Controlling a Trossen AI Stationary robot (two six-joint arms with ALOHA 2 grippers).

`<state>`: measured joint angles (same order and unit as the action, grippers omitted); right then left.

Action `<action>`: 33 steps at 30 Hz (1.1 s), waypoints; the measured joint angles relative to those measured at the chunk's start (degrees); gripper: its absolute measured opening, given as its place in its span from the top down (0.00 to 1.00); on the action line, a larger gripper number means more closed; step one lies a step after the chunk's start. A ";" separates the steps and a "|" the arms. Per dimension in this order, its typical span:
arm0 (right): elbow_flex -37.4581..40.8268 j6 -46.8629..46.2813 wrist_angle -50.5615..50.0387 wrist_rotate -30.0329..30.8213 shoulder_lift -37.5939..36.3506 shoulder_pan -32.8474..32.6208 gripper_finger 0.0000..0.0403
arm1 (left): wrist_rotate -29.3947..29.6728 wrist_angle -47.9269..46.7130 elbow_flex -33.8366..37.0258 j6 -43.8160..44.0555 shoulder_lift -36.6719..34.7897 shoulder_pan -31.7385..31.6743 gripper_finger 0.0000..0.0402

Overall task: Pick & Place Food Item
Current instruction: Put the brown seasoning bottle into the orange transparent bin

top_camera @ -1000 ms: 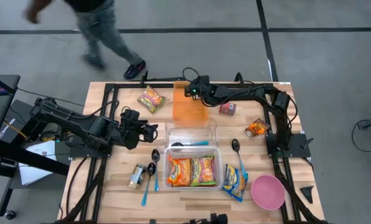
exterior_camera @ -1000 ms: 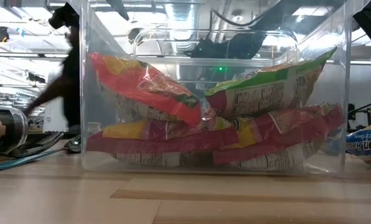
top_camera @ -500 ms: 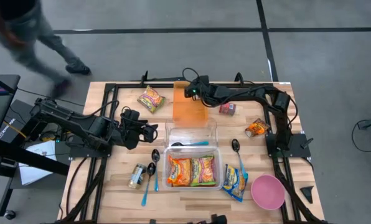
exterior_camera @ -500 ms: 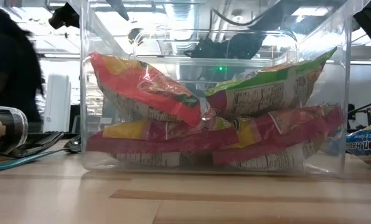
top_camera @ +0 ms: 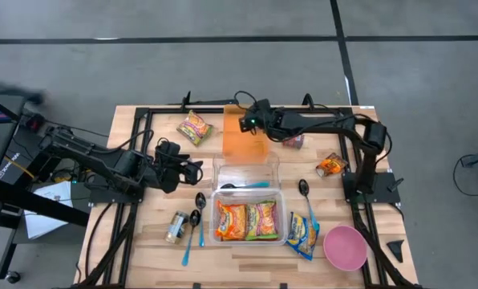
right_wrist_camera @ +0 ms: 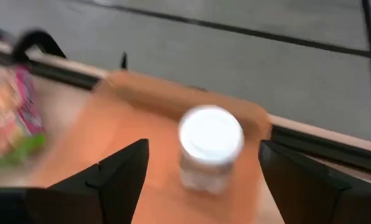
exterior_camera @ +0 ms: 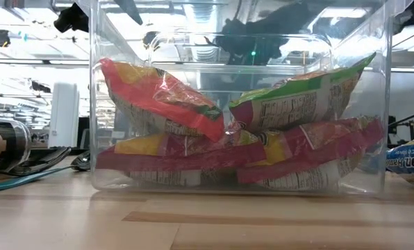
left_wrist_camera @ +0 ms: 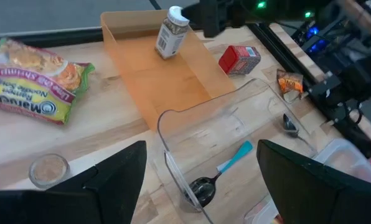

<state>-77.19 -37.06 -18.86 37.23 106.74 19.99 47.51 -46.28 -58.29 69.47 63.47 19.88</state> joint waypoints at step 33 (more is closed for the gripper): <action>0.02 -34.30 -45.00 7.95 -24.42 -43.15 0.26 | -20.50 -4.29 0.05 -19.69 2.84 -16.36 0.35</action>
<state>-77.17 -71.36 -63.86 45.18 82.32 -23.16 27.00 -50.56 -58.24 49.78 66.30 3.52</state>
